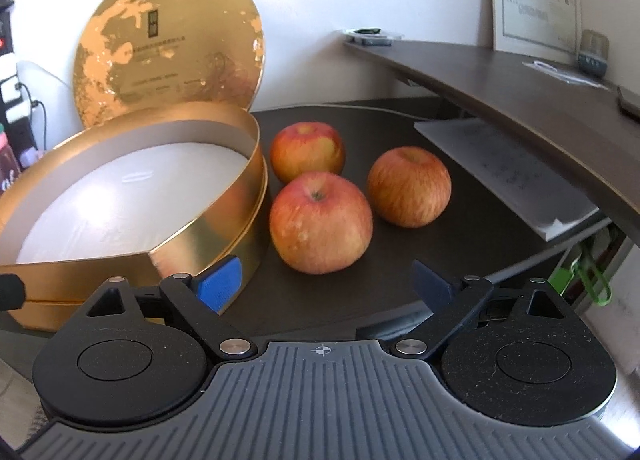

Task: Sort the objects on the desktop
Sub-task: 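Move the right tool toward the nearest red apple and close around it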

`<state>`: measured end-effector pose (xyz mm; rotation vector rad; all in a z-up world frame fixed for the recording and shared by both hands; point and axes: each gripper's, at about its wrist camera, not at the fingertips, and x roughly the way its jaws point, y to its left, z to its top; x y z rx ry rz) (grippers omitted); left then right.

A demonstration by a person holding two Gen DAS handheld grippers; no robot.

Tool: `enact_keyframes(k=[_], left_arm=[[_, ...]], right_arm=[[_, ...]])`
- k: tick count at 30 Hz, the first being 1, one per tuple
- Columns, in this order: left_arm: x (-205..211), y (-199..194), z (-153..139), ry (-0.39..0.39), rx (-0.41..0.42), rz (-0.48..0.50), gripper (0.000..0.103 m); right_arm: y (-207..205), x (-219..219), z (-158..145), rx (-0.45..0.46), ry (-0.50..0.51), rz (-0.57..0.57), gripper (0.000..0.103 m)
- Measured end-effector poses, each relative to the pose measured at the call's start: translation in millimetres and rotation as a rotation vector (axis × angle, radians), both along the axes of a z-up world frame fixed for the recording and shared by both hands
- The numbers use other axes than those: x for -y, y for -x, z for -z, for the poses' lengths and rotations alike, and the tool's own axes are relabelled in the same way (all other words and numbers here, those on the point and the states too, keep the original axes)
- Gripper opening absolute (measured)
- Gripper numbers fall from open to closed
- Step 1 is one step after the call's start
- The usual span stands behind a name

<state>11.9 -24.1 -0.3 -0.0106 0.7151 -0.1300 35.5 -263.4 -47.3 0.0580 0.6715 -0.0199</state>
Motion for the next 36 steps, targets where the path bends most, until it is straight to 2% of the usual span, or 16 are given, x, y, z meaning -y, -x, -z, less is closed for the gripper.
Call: enact_keyframes(k=[4, 17, 21, 26, 36], left_arm=[[1.4, -3.2, 2.4, 0.001, -0.005, 0.013, 0.102], [3.5, -13.3, 6.8, -0.01, -0.002, 0.017, 0.102], [2.9, -14.0, 5.4, -0.022, 0.005, 0.004, 0.102], [1.0, -13.6, 4.2, -0.025, 0.011, -0.002, 0.102], [-4.6, -12.8, 4.9, -0.013, 0.006, -0.005, 0.102]], right_arm=[[-17.5, 7.3, 8.3, -0.007, -0.033, -0.01, 0.095], [-66.2, 17.0, 40.4, -0.036, -0.029, -0.101, 0.097], [-72.3, 18.1, 43.8, -0.025, -0.021, -0.147, 0.097], [-79.9, 13.4, 47.0, -0.045, 0.001, -0.176, 0.086], [-75.5, 19.5, 45.8, -0.067, 0.01, -0.157, 0.085]])
